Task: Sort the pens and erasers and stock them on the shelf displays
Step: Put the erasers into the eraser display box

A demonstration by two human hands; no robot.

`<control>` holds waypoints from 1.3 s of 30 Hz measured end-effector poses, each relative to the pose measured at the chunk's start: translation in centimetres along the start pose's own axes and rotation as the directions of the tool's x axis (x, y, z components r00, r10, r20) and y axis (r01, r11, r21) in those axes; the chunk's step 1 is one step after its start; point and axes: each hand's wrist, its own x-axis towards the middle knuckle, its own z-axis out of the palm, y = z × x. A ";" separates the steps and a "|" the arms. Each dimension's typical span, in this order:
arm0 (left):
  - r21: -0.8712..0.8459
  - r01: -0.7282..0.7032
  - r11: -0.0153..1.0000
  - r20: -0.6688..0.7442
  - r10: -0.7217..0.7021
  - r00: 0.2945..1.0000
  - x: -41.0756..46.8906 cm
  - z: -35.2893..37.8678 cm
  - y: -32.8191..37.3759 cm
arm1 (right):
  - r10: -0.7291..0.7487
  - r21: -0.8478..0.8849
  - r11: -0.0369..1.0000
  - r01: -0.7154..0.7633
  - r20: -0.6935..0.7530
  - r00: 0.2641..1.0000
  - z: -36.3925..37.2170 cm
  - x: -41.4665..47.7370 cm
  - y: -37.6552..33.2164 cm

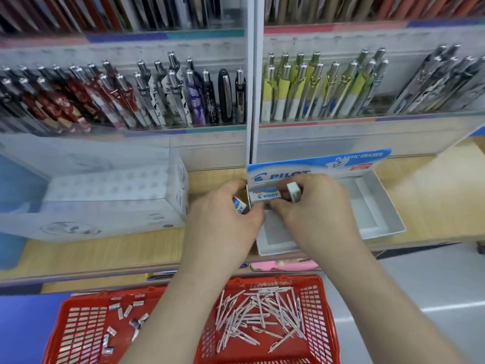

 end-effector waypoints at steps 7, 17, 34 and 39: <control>0.013 0.046 0.999 -0.096 -0.045 0.994 -0.1 0.5 0.0 | -0.022 -0.069 0.997 0.021 -0.011 1.000 0.2 -0.4 -0.1; 0.012 0.065 0.998 -0.079 -0.064 0.995 0.0 0.5 0.0 | -0.041 -0.074 0.996 0.046 0.076 0.996 -0.5 -0.3 0.3; -0.734 0.175 0.656 0.153 -0.092 0.984 -4.3 -2.6 2.3 | -0.177 0.643 0.761 -0.085 0.333 0.926 -5.0 -2.8 -0.1; -0.780 0.204 0.591 0.150 -0.141 0.979 -4.4 -2.5 2.0 | -0.115 0.742 0.632 -0.223 0.374 0.920 -4.9 -3.0 0.4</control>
